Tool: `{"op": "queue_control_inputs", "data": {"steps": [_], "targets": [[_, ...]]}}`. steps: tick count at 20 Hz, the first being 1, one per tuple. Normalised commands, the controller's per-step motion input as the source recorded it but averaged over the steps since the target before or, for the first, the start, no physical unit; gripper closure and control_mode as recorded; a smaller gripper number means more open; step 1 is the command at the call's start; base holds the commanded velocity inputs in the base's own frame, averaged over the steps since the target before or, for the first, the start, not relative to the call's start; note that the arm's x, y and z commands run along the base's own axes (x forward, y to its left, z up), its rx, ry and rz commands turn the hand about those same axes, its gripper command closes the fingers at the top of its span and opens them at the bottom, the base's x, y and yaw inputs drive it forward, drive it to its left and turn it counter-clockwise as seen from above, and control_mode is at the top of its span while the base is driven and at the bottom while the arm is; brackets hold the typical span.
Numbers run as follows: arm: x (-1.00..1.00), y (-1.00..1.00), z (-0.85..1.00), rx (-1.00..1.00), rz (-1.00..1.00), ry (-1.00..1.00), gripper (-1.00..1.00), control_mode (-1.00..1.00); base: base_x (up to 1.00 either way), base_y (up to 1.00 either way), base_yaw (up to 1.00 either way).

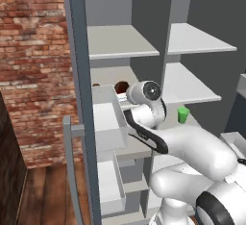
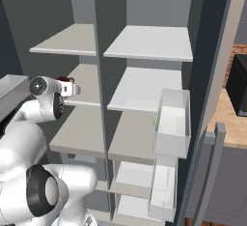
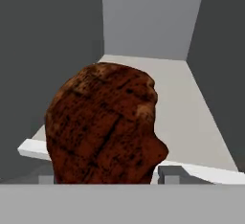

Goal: Pick up the frozen steak from the freezer, place it on any shelf in the fridge, and close the fridge and freezer doors when done.

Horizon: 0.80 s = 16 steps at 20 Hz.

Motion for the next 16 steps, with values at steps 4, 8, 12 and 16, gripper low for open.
{"op": "queue_control_inputs", "data": {"steps": [4,8,12,16], "targets": [[-1.0,-0.11,1.0,0.0,0.12,0.0,1.0,-1.0,0.0,0.0,0.0],[-1.0,-0.35,0.99,0.0,0.09,0.04,1.0,-1.0,0.0,0.0,0.0],[-1.0,-0.56,0.75,0.0,0.03,0.12,1.0,-1.0,0.0,0.0,0.0],[-1.0,-0.96,0.71,0.0,-0.01,0.16,1.0,-1.0,0.0,0.0,0.0]]}}
